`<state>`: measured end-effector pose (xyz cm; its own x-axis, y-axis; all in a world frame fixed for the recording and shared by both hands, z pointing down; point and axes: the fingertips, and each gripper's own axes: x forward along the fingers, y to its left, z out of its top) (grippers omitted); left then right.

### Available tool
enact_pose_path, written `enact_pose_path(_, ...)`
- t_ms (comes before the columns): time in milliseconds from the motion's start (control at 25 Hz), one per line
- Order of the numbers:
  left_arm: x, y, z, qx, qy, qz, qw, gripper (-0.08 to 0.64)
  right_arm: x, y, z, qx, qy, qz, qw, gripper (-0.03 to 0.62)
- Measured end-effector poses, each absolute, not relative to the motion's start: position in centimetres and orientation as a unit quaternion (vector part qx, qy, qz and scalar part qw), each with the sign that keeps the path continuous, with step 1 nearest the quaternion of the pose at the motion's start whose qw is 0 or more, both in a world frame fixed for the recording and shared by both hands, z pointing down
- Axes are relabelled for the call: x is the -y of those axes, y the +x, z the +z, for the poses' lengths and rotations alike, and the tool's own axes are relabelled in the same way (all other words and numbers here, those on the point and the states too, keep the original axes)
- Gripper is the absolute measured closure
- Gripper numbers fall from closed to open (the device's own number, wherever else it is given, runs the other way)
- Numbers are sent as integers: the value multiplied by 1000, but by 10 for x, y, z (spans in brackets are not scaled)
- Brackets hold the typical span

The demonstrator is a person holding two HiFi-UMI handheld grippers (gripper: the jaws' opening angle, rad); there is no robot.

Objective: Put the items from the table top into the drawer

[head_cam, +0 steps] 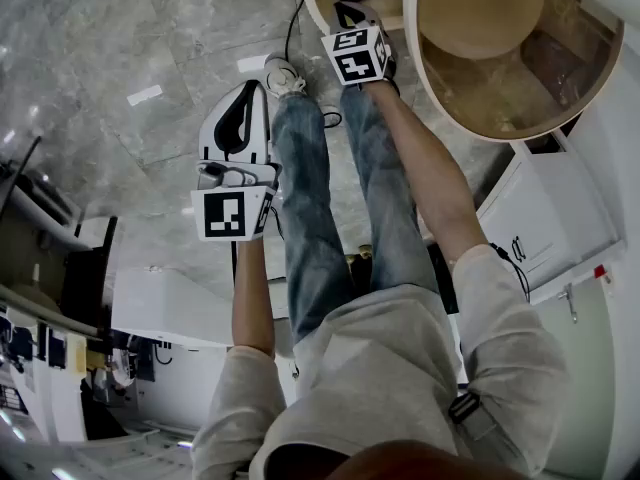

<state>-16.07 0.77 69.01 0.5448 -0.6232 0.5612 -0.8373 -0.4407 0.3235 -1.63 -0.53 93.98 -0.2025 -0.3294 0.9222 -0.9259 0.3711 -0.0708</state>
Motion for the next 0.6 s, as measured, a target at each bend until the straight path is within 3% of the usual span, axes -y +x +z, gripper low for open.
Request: enact_pose_path(600, -22, -152, 583, 470, 830, 164, 251, 545, 14, -37, 692, 791, 470, 249, 304, 568)
